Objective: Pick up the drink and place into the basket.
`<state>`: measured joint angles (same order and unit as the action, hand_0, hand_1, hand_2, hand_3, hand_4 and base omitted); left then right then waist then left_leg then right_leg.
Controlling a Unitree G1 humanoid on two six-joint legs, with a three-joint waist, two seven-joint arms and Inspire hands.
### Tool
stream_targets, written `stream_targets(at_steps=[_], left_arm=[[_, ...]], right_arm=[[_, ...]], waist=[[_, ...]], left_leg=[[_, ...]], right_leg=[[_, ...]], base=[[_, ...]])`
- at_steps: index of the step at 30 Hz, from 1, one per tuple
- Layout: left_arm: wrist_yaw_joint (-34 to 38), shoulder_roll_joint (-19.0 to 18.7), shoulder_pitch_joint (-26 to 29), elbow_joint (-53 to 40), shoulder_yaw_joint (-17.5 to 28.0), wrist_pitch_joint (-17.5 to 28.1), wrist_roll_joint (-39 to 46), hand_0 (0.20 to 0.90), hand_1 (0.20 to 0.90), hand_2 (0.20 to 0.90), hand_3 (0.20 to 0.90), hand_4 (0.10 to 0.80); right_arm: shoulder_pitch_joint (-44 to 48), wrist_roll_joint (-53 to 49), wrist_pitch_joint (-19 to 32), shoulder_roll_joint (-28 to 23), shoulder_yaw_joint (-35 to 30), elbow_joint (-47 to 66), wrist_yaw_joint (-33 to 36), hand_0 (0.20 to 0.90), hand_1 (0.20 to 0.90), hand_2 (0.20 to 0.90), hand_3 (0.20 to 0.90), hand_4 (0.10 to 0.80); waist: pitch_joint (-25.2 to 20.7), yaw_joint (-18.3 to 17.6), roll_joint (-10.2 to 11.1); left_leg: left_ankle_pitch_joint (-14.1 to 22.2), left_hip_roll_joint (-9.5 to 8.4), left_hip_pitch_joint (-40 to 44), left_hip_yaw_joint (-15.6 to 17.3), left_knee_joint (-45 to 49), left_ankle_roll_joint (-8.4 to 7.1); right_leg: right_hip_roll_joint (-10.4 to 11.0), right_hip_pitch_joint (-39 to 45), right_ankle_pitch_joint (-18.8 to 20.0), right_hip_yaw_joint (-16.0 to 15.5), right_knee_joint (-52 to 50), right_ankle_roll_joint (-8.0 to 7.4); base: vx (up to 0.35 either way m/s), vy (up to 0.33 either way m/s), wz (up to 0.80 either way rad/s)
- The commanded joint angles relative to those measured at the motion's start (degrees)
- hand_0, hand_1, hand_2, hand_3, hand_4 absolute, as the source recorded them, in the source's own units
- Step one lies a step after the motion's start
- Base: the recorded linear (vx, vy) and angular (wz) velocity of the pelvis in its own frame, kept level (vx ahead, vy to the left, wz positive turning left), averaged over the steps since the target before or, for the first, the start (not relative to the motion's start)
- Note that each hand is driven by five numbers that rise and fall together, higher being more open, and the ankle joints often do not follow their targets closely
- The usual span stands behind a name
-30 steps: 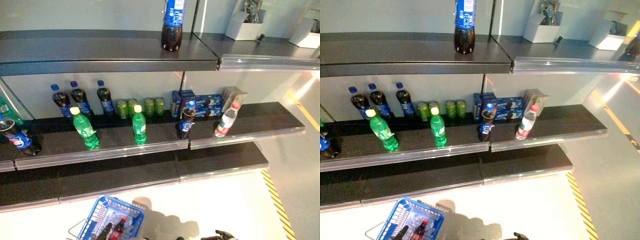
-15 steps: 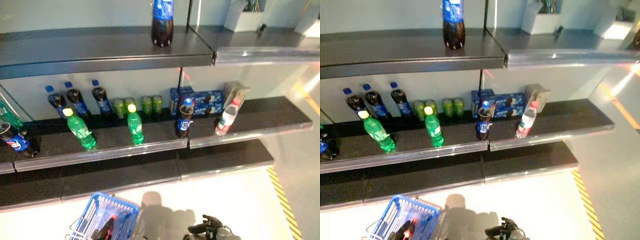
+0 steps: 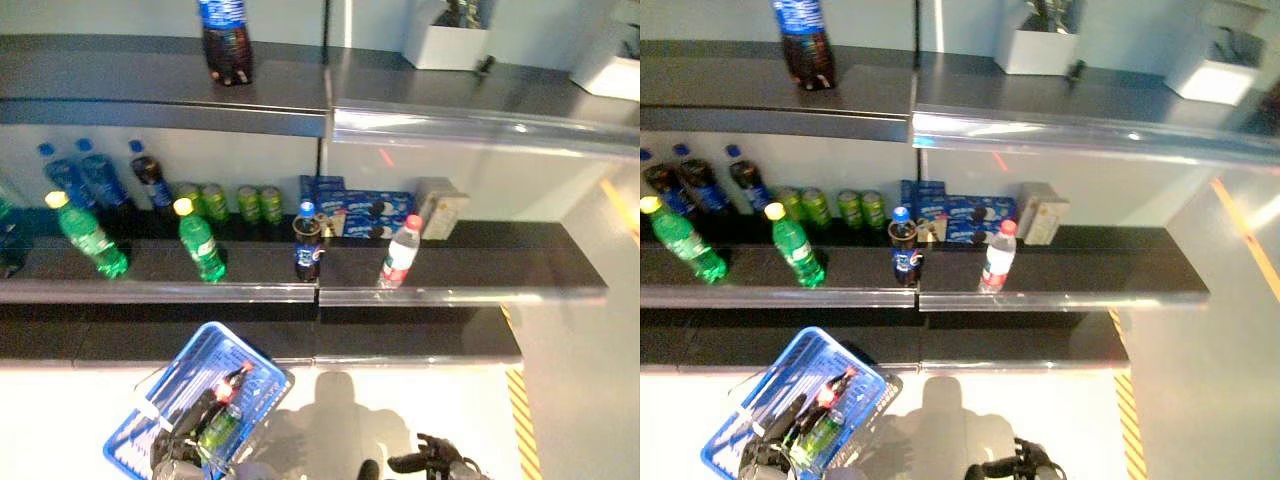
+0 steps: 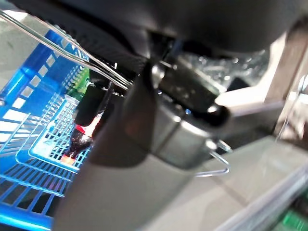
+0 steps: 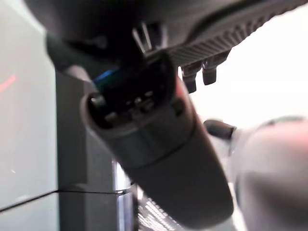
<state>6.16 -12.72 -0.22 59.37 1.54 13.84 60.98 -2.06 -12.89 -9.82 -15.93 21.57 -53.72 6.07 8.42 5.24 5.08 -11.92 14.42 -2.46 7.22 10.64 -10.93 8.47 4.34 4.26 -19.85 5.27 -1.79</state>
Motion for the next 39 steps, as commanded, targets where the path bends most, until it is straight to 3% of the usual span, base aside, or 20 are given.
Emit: stream_targets(at_steps=[1, 3, 9, 16, 18, 22, 25, 30, 39], left_arm=[[-2.1, 3.5, -3.6, -4.2, -0.8, 2.3, -1.9, 0.300, 0.300, 0.300, 0.200, 0.100], [-2.1, 3.7, -3.9, -3.2, 0.0, 2.4, -3.0, 0.300, 0.300, 0.300, 0.200, 0.100], [-2.3, 3.5, -4.0, -3.6, 0.8, 1.8, -3.8, 0.300, 0.300, 0.300, 0.200, 0.100], [0.1, 1.0, -4.9, -8.6, 0.8, -0.8, -5.0, 0.300, 0.300, 0.300, 0.200, 0.100], [0.1, 0.2, -6.2, -9.2, 1.9, -0.5, -5.3, 0.300, 0.300, 0.300, 0.200, 0.100], [-0.1, 0.0, -8.1, -10.0, 3.1, 0.3, -5.0, 0.300, 0.300, 0.300, 0.200, 0.100], [-0.4, 0.6, -8.8, -10.0, 4.2, 0.7, -5.0, 0.300, 0.300, 0.300, 0.200, 0.100], [-1.1, 3.1, -9.8, -9.1, 5.6, 1.8, -5.9, 0.300, 0.300, 0.300, 0.200, 0.100], [-2.3, 4.2, -10.5, -8.0, 4.0, 2.0, -7.7, 0.300, 0.300, 0.300, 0.200, 0.100]], right_arm=[[3.6, -0.7, 2.6, -1.0, -0.4, 0.5, -0.5, 0.900, 0.900, 0.900, 0.900, 0.800], [3.7, 0.2, 2.7, -0.8, -0.3, 1.2, -0.5, 0.900, 0.900, 0.900, 0.900, 0.800], [2.5, 5.1, 3.2, -0.8, 2.3, 7.7, -0.4, 0.900, 0.900, 0.900, 0.900, 0.800], [-0.1, 8.3, 1.8, -6.7, 5.5, 34.9, -0.9, 0.900, 0.900, 0.900, 0.900, 0.800], [-1.0, 8.3, 6.6, -10.3, 3.1, 46.5, -2.6, 0.900, 0.900, 0.900, 0.900, 0.800], [-1.0, 8.8, 13.2, -14.5, -2.3, 58.0, -3.1, 0.900, 0.900, 0.900, 0.900, 0.800], [-0.9, 6.6, 19.1, -17.2, -8.4, 66.0, 1.6, 0.900, 0.900, 0.900, 0.900, 0.800], [-1.4, 4.0, 24.4, -16.7, -17.6, 72.5, 13.6, 0.900, 0.900, 0.900, 0.900, 0.800], [1.7, 2.7, 25.7, -16.4, -22.1, 73.6, 26.6, 0.900, 0.900, 0.900, 0.900, 0.800]], waist=[[-0.1, 0.0, -2.7], [-0.9, -0.1, -2.9], [-1.6, -0.6, -3.1], [-1.2, -2.2, -2.7], [-1.4, -3.1, -2.4], [-1.8, -4.2, -2.2], [-1.9, -4.8, -2.2], [-2.6, -5.7, -2.4], [-3.1, -4.5, -3.2]], left_leg=[[8.6, -6.65, 2.3, 4.3, -6.1, 4.23], [8.4, -7.32, 3.4, 3.9, -9.1, 4.09], [8.2, -6.99, 5.6, 3.7, -12.1, 3.88], [10.3, -8.14, 8.1, 5.0, -12.0, 5.56], [11.4, -8.68, 9.5, 6.1, -12.4, 6.66], [12.5, -8.89, 10.6, 7.3, -12.8, 7.57], [13.5, -8.85, 11.4, 7.8, -12.7, 7.93], [14.7, -8.43, 11.5, 8.8, -11.8, 8.21], [15.5, -8.23, 11.7, 8.8, -10.5, 7.94]], right_leg=[[0.1, 0.3, -1.3, 2.9, -3.0, -3.49], [-0.5, 0.6, -1.5, 3.2, -2.6, -3.30], [-0.6, 2.1, -2.3, 3.8, -2.5, -3.58], [1.0, 2.7, -2.5, 4.2, -4.5, -5.14], [1.7, 2.6, -2.4, 4.8, -4.8, -6.00], [2.1, 2.2, -2.4, 5.8, -5.0, -6.57], [2.2, 2.2, -3.0, 6.4, -5.2, -6.83], [1.8, 1.5, -3.8, 7.0, -5.9, -6.44], [1.5, 2.4, -4.8, 5.2, -6.5, -5.65]], base=[[0.079, 0.020, 0.47], [0.094, 0.021, 0.46], [0.115, 0.056, 0.30], [0.080, 0.082, 0.02], [0.091, 0.092, -0.02], [0.040, 0.044, -0.11], [0.000, 0.000, 0.00], [0.024, -0.018, -0.17], [0.050, -0.020, -0.09]])
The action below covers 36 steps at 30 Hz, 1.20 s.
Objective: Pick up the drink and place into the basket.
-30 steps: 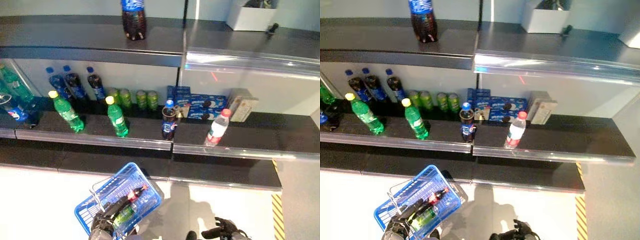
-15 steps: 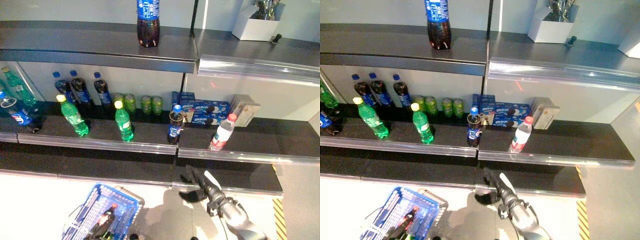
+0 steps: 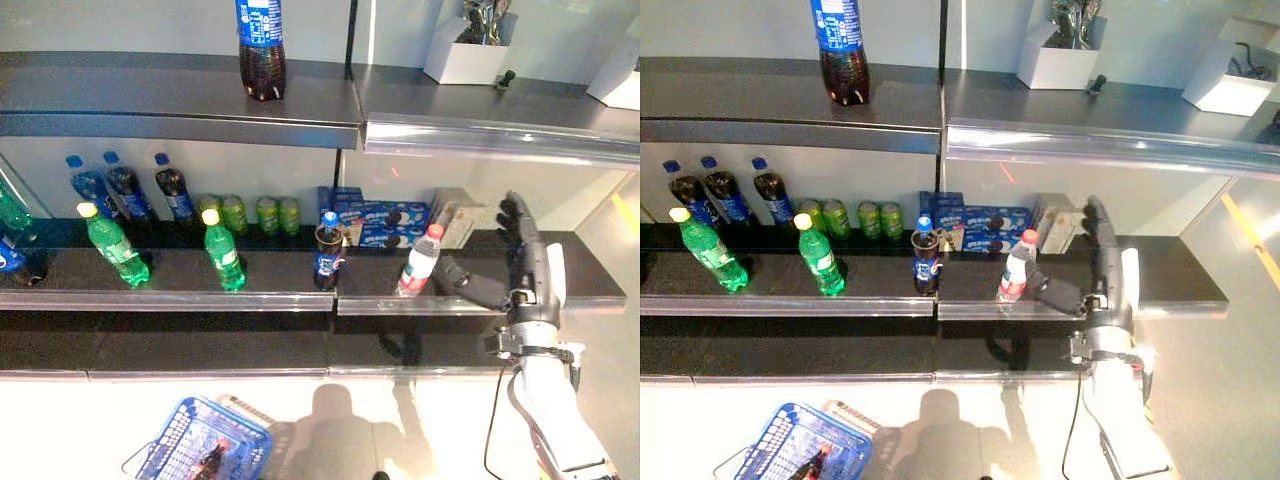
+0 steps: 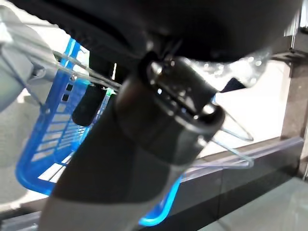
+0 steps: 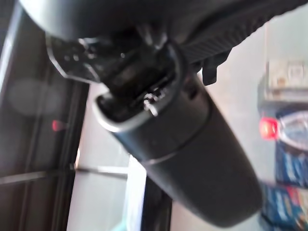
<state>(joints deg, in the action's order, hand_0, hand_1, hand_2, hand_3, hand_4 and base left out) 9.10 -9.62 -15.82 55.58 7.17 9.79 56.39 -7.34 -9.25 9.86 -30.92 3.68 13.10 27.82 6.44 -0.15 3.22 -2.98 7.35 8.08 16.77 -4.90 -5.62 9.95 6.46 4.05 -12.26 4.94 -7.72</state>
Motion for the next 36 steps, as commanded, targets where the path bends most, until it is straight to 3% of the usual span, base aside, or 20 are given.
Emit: stream_targets(at_steps=[1, 9, 16, 22, 36], left_arm=[[-5.0, 1.0, 5.1, -4.2, -2.0, 6.0, -3.5, 0.300, 0.300, 0.300, 0.200, 0.100], [-5.3, 0.5, 5.6, -3.3, -3.1, 5.9, -3.7, 0.300, 0.300, 0.300, 0.200, 0.100], [-4.5, -0.8, 9.1, -6.4, -8.2, 6.5, -0.6, 0.300, 0.300, 0.300, 0.200, 0.100], [-6.4, -2.0, 12.9, -9.0, -12.1, 8.2, 2.9, 0.300, 0.300, 0.300, 0.200, 0.100], [-8.3, -2.6, 15.5, -12.5, -13.5, 8.1, 5.0, 0.300, 0.300, 0.300, 0.200, 0.100]], right_arm=[[7.8, -0.9, 5.3, -1.0, -4.0, 5.8, 6.2, 0.900, 0.900, 0.900, 0.900, 0.800], [10.1, -2.4, 2.5, 1.0, -2.2, -0.4, 12.7, 0.900, 0.900, 0.900, 0.900, 0.800], [17.6, -3.7, 4.4, 1.9, 0.7, -6.9, 15.2, 0.900, 0.900, 0.900, 0.900, 0.800], [29.4, -2.9, 3.9, 1.2, 3.0, -10.6, 19.9, 0.900, 0.900, 0.900, 0.900, 0.800], [40.8, -5.4, 2.5, -1.8, 2.5, -15.3, 21.8, 0.900, 0.900, 0.900, 0.900, 0.800]], waist=[[-1.1, 1.3, -1.5], [0.8, 2.1, -2.7], [8.2, 2.8, -3.8], [15.5, 3.6, -5.3], [22.1, 4.4, -8.0]], left_leg=[[6.7, -1.15, 1.0, -0.7, 5.5, 2.50], [8.2, -0.82, -2.8, -1.6, 12.7, 2.33], [9.2, -1.27, -11.6, -3.9, 20.7, 2.31], [7.9, -2.29, -18.3, -6.5, 23.8, 2.39], [3.5, -2.21, -25.2, -8.1, 28.2, 1.87]], right_leg=[[0.1, 0.4, -4.8, -2.9, -6.4, 0.43], [0.7, -2.1, -7.1, -4.7, -12.4, 2.19], [1.5, -9.2, -9.2, -4.4, -19.4, 3.94], [1.6, -15.2, -8.7, -3.5, -22.3, 5.21], [1.5, -19.5, -9.0, -2.8, -25.2, 6.07]], base=[[0.079, -0.003, 0.02], [0.070, 0.025, 0.03], [-0.101, 0.016, 0.13], [-0.162, 0.012, -0.07], [-0.023, 0.008, 0.00]])
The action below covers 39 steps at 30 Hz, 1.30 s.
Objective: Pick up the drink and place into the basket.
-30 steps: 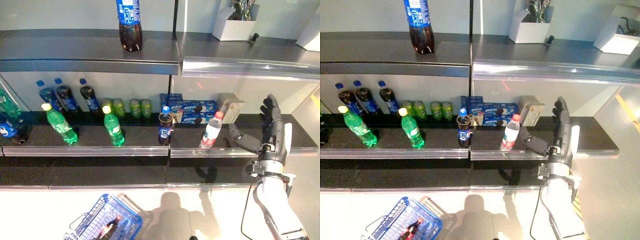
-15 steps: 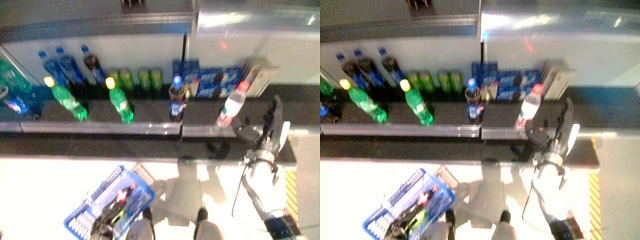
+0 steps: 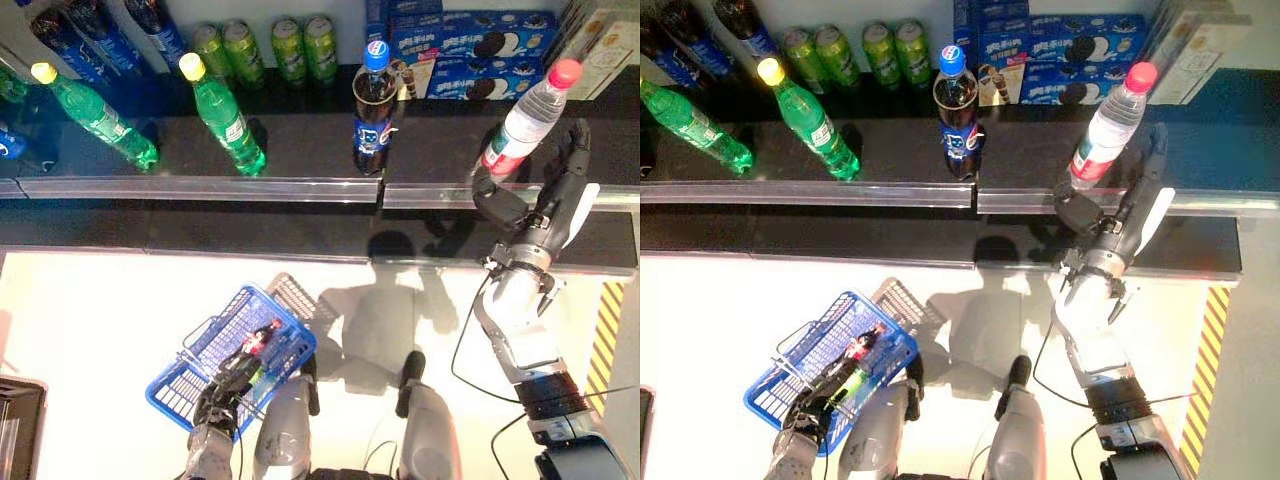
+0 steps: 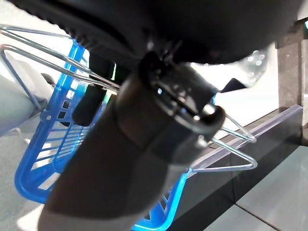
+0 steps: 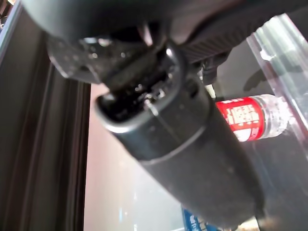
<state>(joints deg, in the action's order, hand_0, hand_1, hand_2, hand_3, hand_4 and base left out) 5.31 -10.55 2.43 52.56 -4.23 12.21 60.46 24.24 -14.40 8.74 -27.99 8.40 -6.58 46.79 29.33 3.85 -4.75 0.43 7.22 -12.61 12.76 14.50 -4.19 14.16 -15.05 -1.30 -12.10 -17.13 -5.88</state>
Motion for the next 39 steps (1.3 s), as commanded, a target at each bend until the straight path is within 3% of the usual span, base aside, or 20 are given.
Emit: stream_targets(at_steps=[1, 25, 28, 29, 30, 31, 39], left_arm=[[-4.5, -1.7, -2.5, -9.5, -2.2, 5.6, 0.9, 0.300, 0.300, 0.300, 0.200, 0.100], [-4.2, -5.6, 1.4, -10.1, -4.2, 3.6, 3.6, 0.300, 0.300, 0.300, 0.200, 0.100], [-4.3, -5.9, 1.4, -10.4, -4.5, 3.5, 3.9, 0.300, 0.300, 0.300, 0.200, 0.100], [-4.4, -5.9, 1.4, -10.4, -4.6, 3.5, 4.0, 0.300, 0.300, 0.300, 0.200, 0.100], [-4.5, -6.0, 1.5, -10.5, -4.6, 3.5, 4.1, 0.300, 0.300, 0.300, 0.200, 0.100], [-4.6, -6.0, 1.6, -10.5, -4.7, 3.5, 4.2, 0.300, 0.300, 0.300, 0.200, 0.100], [-4.6, -7.0, 1.5, -11.2, -4.8, 2.9, 4.7, 0.300, 0.300, 0.300, 0.200, 0.100]], right_arm=[[9.8, -0.3, 3.5, -4.9, -2.2, 4.2, 3.0, 0.900, 0.900, 0.900, 0.900, 0.800], [32.2, -13.6, 2.2, -11.0, 1.4, -15.1, 3.2, 0.900, 0.900, 0.900, 0.900, 0.800], [33.5, -15.4, 2.5, -11.9, 1.5, -17.4, 2.9, 0.599, 0.599, 0.599, 0.549, 0.449], [33.9, -16.0, 2.8, -12.2, 1.5, -18.4, 2.5, 0.585, 0.585, 0.585, 0.532, 0.432], [34.6, -16.6, 3.1, -12.5, 1.8, -19.7, 2.1, 0.495, 0.495, 0.495, 0.428, 0.328], [35.2, -17.1, 3.4, -12.8, 1.9, -20.8, 1.8, 0.300, 0.300, 0.300, 0.200, 0.100], [36.7, -17.6, 4.0, -14.4, 1.8, -22.5, 1.6, 0.300, 0.300, 0.300, 0.200, 0.100]], waist=[[-0.6, 0.5, -0.1], [0.5, 3.8, -0.9], [0.5, 4.0, -0.9], [0.5, 4.0, -1.0], [0.5, 4.1, -1.1], [0.5, 4.2, -1.1], [0.5, 4.4, -0.8]], left_leg=[[-0.1, -2.05, -4.8, -4.1, 8.9, 0.42], [-2.1, -1.87, -11.8, -5.2, 10.2, 0.57], [-1.9, -2.02, -11.9, -5.4, 10.1, 0.69], [-1.8, -2.09, -11.8, -5.4, 10.0, 0.71], [-1.7, -2.17, -11.8, -5.3, 9.9, 0.75], [-1.6, -2.24, -11.7, -5.3, 9.8, 0.79], [-0.7, -2.71, -11.7, -5.6, 9.9, 1.28]], right_leg=[[-2.7, 1.9, -3.7, -2.9, -3.1, 4.24], [-3.1, -4.0, -3.5, -3.4, -4.7, 4.63], [-3.0, -4.2, -3.4, -3.4, -4.8, 4.58], [-2.9, -4.2, -3.4, -3.4, -4.8, 4.55], [-2.8, -4.2, -3.3, -3.4, -4.8, 4.51], [-2.8, -4.3, -3.3, -3.4, -4.7, 4.48], [-2.6, -5.1, -3.5, -3.3, -5.8, 4.36]], base=[[-0.052, -0.031, 0.00], [-0.007, -0.009, 0.00], [0.029, 0.003, 0.00], [0.043, 0.012, 0.00], [0.000, 0.000, 0.00], [0.000, 0.000, 0.00], [0.000, 0.000, 0.00]])
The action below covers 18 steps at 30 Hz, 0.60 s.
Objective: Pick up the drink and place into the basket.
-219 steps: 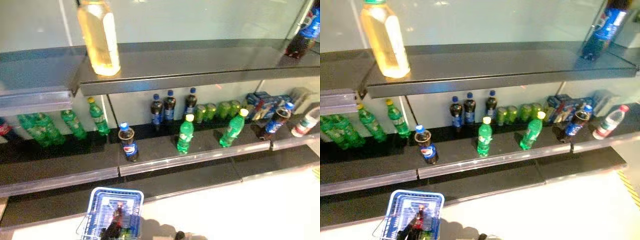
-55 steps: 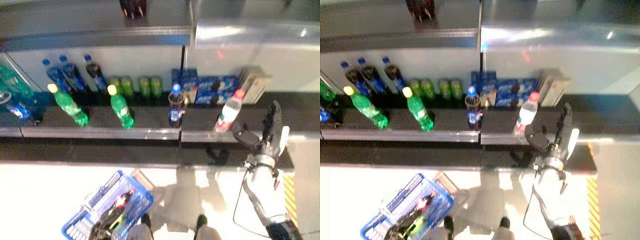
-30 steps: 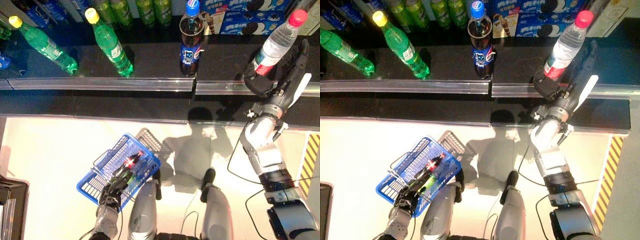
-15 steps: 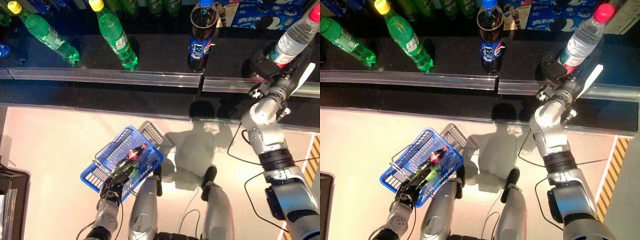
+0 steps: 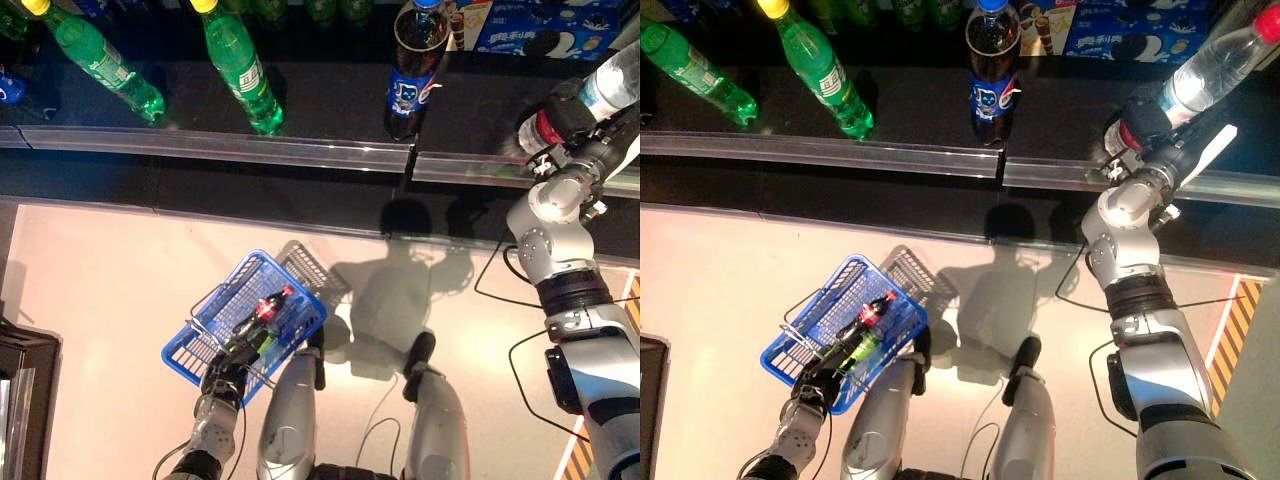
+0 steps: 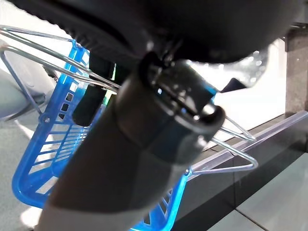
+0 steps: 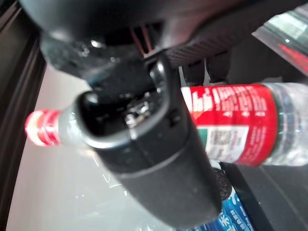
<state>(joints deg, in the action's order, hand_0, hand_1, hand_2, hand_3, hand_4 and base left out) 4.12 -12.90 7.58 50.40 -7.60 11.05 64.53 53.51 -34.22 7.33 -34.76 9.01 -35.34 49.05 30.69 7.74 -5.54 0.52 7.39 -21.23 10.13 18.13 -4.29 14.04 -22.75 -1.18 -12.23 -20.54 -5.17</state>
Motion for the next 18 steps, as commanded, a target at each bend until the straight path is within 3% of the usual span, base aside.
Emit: stream_targets(at_steps=[1, 11, 18], left_arm=[[-3.6, -4.7, -3.7, -9.1, -1.3, 4.1, 0.7, 0.300, 0.300, 0.300, 0.200, 0.100], [-5.1, -4.2, -4.6, -9.8, 0.4, 4.9, 1.3, 0.300, 0.300, 0.300, 0.200, 0.100], [-7.2, -4.0, -6.2, -14.5, 3.8, 7.7, -0.1, 0.300, 0.300, 0.300, 0.200, 0.100]], right_arm=[[7.1, 2.3, 5.4, -7.7, 1.0, 6.7, -0.7, 0.300, 0.300, 0.300, 0.200, 0.100], [3.4, 4.9, 4.4, -7.7, -1.4, 12.8, -2.0, 0.300, 0.300, 0.300, 0.200, 0.100], [-5.0, 9.0, 2.7, -5.9, -5.3, 27.0, -5.4, 0.300, 0.300, 0.300, 0.200, 0.100]], waist=[[-0.9, 0.4, 0.0], [-0.9, -0.5, 0.0], [-0.9, -2.1, 0.4]], left_leg=[[-0.7, -2.87, -2.9, -2.9, 6.3, 1.44], [-0.2, -2.61, -0.8, -2.0, 7.4, 1.58], [-0.7, -1.33, 2.4, -1.1, 9.8, 0.86]], right_leg=[[-2.5, 2.7, -3.7, -3.2, -2.5, 3.71], [-2.3, 4.1, -5.2, -2.9, -4.8, 4.10], [-1.9, 7.9, -7.5, -3.0, -7.4, 4.80]], base=[[0.000, 0.000, 0.00], [0.000, 0.000, 0.00], [0.014, 0.018, 0.01]])
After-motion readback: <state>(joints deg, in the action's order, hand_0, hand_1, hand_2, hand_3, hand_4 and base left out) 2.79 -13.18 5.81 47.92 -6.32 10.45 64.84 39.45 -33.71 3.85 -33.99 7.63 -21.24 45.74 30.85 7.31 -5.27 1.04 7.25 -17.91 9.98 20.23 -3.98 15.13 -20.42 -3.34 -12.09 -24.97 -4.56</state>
